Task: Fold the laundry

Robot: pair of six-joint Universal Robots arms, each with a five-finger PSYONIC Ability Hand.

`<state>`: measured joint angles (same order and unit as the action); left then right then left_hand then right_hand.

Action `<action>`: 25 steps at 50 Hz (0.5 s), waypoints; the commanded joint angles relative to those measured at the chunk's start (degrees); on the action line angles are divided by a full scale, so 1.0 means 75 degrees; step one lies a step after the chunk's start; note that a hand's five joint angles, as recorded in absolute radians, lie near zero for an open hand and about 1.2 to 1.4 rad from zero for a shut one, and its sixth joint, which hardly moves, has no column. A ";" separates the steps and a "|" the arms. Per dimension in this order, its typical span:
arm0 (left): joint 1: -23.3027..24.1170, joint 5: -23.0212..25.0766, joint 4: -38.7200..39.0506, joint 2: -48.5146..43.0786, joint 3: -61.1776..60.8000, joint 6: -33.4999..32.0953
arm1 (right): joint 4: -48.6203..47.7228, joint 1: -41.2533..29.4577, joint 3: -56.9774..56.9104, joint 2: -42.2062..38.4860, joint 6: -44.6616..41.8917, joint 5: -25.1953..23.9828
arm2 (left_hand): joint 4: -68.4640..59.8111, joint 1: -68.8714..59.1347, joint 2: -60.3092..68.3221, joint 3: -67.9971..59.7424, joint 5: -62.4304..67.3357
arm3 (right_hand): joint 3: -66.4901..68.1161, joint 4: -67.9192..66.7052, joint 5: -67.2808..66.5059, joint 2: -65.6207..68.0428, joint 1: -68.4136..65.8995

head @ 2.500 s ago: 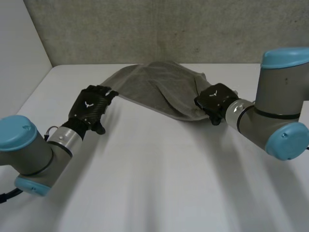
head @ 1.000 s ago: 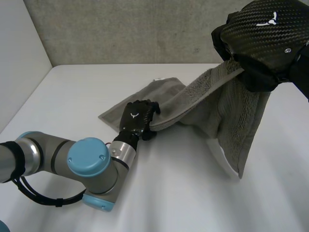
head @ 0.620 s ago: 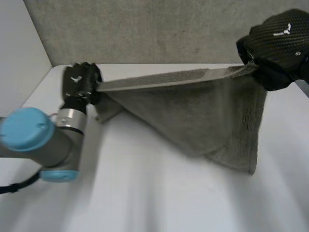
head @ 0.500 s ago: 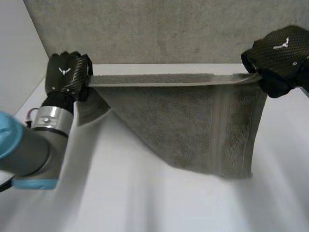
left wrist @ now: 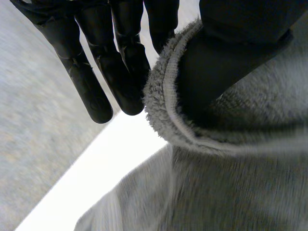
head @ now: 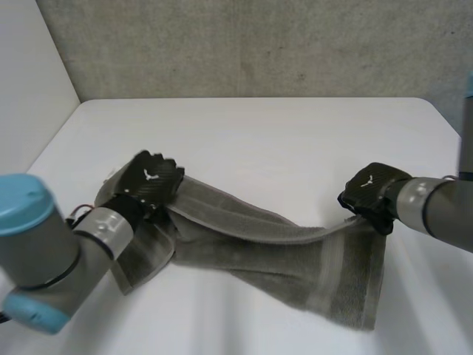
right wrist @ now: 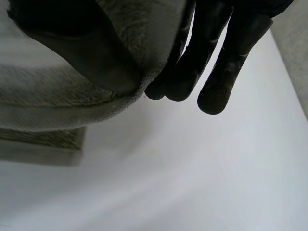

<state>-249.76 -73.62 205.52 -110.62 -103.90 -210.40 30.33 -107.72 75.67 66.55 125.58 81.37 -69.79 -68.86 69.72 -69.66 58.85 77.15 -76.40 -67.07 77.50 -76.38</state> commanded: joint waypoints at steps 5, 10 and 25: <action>0.0044 -0.0039 -0.0755 -0.2219 0.4798 -0.0778 | -0.1390 -0.0531 -0.5462 -0.2672 0.0118 0.0670 | -0.1362 -0.1485 0.1371 -0.1379 0.1486 | 0.0380 -0.0480 -0.0390 0.0334 -0.0483; 0.0114 -0.0132 -0.0393 -0.2220 0.7167 0.0497 | -0.3440 -0.0555 -0.7215 -0.2663 0.1123 0.0600 | -0.1362 -0.1485 0.1371 -0.1379 0.1486 | 0.0380 -0.0480 -0.0390 0.0334 -0.0483; 0.0032 -0.1351 -0.0028 -0.1915 0.7654 0.2037 | -0.1389 -0.0531 -0.6670 -0.1854 0.2428 0.0178 | -0.1362 -0.1485 0.1371 -0.1379 0.1486 | 0.0380 -0.0480 -0.0390 0.0334 -0.0483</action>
<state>-248.93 -83.83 208.64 -125.48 -40.46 -194.88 3.41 -111.72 21.54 52.50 144.23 84.57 -69.82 -68.86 69.73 -69.70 58.85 77.15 -76.40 -67.07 77.50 -76.38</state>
